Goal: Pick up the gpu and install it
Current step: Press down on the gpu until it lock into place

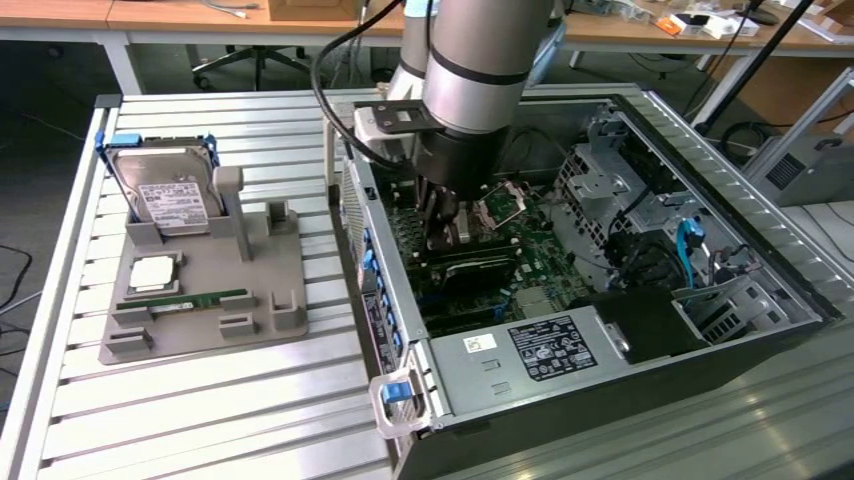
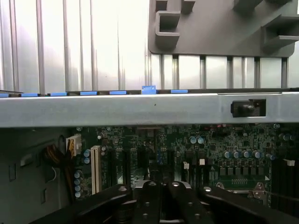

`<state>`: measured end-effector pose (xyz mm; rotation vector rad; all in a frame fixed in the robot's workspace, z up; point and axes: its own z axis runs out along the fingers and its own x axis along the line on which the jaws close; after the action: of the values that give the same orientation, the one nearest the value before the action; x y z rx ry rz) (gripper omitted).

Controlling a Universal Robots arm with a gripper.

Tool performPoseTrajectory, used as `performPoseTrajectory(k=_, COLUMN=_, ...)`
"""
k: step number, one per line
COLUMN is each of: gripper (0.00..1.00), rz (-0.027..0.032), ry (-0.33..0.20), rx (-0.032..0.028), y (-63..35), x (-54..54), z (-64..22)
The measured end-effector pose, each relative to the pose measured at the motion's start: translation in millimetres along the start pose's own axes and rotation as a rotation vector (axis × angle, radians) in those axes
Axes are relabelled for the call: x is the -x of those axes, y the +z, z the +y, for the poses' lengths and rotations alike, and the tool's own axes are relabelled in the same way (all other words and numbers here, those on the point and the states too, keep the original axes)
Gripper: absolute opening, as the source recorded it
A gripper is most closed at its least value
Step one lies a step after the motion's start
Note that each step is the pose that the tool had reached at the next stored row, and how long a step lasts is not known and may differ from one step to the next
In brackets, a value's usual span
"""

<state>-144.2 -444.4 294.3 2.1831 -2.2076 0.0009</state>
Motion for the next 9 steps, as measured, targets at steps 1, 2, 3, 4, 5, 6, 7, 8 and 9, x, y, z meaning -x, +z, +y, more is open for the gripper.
performPoseTrajectory(k=1, gripper=0.11, rz=-0.0001, ry=0.0, rx=-0.0018, y=0.1, x=-0.4, z=4.0)
performPoseTrajectory(k=2, gripper=0.11, rz=-0.0002, ry=0.0, rx=-0.0032, y=0.2, x=-1.0, z=8.4)
performPoseTrajectory(k=3, gripper=0.11, rz=-0.0004, ry=0.0, rx=-0.0037, y=0.4, x=-1.3, z=10.2)
performPoseTrajectory(k=4, gripper=0.11, rz=-0.0003, ry=0.0, rx=-0.0039, y=0.3, x=-1.5, z=12.1)
performPoseTrajectory(k=5, gripper=0.11, rz=-0.0004, ry=0.0, rx=-0.0043, y=0.4, x=-1.8, z=13.8)
performPoseTrajectory(k=6, gripper=0.11, rz=-0.0005, ry=0.0, rx=-0.0047, y=0.5, x=-2.0, z=15.7)
performPoseTrajectory(k=7, gripper=0.11, rz=-0.0005, ry=0.0, rx=-0.005, y=0.5, x=-2.1, z=17.2)
performPoseTrajectory(k=8, gripper=0.11, rz=-0.0004, ry=0.0, rx=-0.0052, y=0.5, x=-2.3, z=18.8)
performPoseTrajectory(k=9, gripper=0.11, rz=-0.0004, ry=0.0, rx=-0.0055, y=0.5, x=-2.4, z=20.2)
